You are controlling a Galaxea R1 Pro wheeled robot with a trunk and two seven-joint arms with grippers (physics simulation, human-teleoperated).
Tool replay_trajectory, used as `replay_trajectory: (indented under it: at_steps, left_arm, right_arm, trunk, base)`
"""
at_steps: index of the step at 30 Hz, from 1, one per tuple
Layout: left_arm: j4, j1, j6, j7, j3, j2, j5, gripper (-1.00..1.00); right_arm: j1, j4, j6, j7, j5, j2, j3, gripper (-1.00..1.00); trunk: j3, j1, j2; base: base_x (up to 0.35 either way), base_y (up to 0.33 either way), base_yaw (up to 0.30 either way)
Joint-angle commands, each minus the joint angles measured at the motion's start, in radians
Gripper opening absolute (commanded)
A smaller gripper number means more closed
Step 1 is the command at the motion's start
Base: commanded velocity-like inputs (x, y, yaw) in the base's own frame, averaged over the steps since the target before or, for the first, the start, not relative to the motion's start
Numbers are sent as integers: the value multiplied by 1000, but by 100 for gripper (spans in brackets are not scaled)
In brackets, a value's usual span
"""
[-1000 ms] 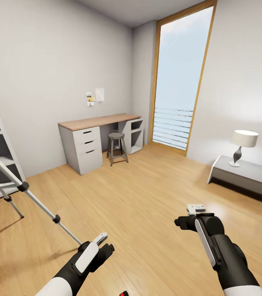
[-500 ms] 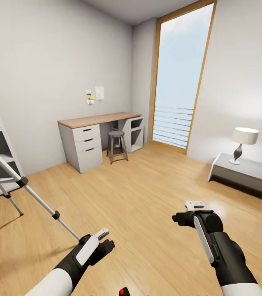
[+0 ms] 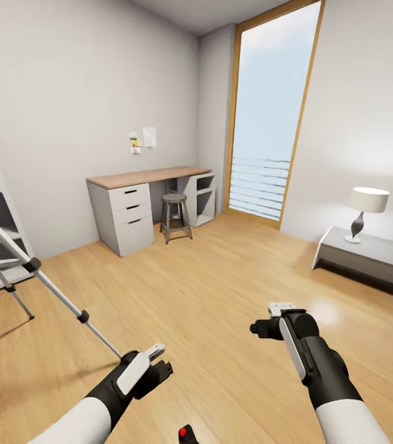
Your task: Attach the digital camera to the camera tripod in the bedroom.
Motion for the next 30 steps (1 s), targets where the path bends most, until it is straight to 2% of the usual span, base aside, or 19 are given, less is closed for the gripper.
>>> replay_trajectory:
  at_steps: [1, 12, 23, 30]
  left_arm:
    - [3, 0, -4, 9, -6, -1, 11, 100]
    - [22, 3, -18, 8, -7, -7, 16, 100]
    - [24, 6, -18, 8, -7, -7, 14, 100]
    - [24, 6, -19, 8, -6, -6, 17, 100]
  right_arm:
    - [-4, 7, 4, 1, -1, 1, 0, 100]
    - [-13, 35, 4, 1, -4, 5, 2, 100]
    - [-14, 39, 4, 1, -2, 9, 6, 100]
    - [-14, 39, 4, 1, -3, 12, 7, 100]
  trunk:
    - [-4, 4, -8]
    - [-39, 46, -85]
    - [-73, 88, -162]
    - [-95, 115, -211]
  base:
    - [0, 0, 0]
    - [0, 0, -18]
    - [0, 0, -193]
    - [0, 0, -68]
